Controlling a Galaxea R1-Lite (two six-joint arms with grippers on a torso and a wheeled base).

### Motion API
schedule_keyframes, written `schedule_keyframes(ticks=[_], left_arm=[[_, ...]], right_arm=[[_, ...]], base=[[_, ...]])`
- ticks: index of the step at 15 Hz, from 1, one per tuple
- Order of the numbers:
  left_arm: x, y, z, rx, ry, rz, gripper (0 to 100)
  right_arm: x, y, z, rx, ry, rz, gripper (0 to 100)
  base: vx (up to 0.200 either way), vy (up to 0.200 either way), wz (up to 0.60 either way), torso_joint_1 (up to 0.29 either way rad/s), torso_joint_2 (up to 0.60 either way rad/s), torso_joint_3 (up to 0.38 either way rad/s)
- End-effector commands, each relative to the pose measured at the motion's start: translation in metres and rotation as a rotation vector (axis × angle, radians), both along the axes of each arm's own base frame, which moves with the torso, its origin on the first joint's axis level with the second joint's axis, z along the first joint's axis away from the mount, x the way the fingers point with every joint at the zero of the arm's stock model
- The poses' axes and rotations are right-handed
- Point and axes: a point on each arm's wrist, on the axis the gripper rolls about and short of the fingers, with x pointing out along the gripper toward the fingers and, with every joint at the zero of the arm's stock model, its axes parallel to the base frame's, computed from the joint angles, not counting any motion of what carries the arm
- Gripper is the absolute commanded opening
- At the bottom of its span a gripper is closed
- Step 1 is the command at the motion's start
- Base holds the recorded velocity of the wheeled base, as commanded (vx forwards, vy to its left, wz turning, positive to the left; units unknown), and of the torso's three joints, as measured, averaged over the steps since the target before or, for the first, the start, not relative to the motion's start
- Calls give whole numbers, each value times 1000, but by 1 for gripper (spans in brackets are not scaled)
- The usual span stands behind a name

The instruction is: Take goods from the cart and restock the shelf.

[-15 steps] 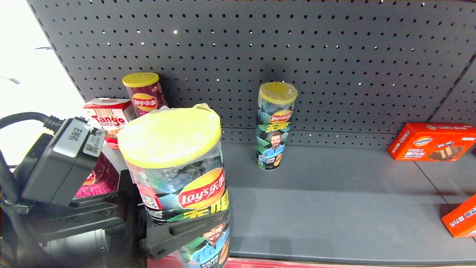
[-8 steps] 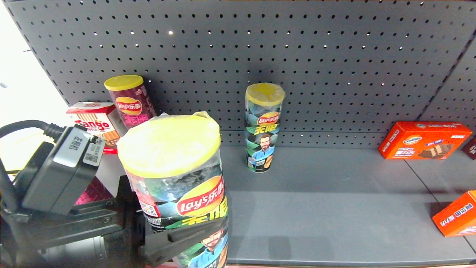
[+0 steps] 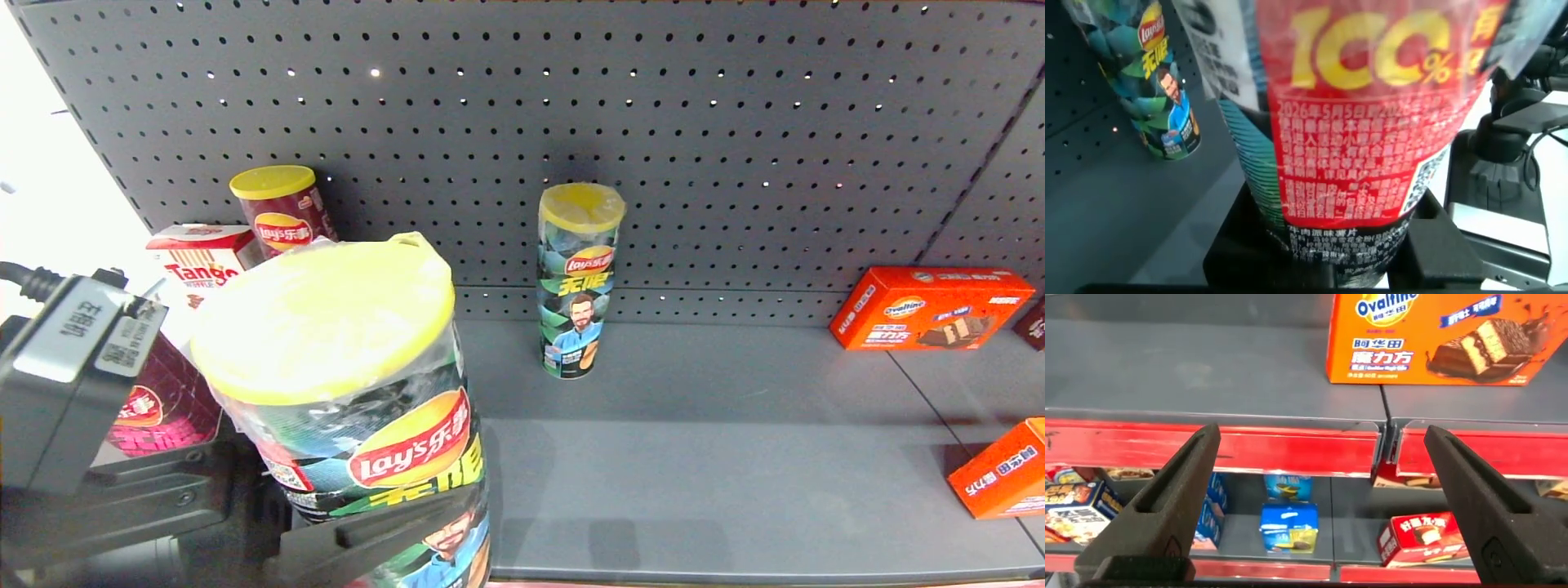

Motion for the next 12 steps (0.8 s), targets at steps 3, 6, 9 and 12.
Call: schedule_keyframes(ticks=[3,6,9,12], left_arm=[[6,2,-3,10,12,33,0],[20,-2,-5,22,25,67,0],[26,-7,0,16,19,86,0],[27,-7,-2,21,25,86,0]], right_arm=[[7,2,81,-49,27,145,100],[27,3,128,-115,21,172,100],[61,11,163,-112,59,395,100],[97,22,175,-122,124,463,100]], base=[[0,0,0,0,0,0],[0,0,0,0,0,0],[0,0,0,0,0,0],[0,0,0,0,0,0]])
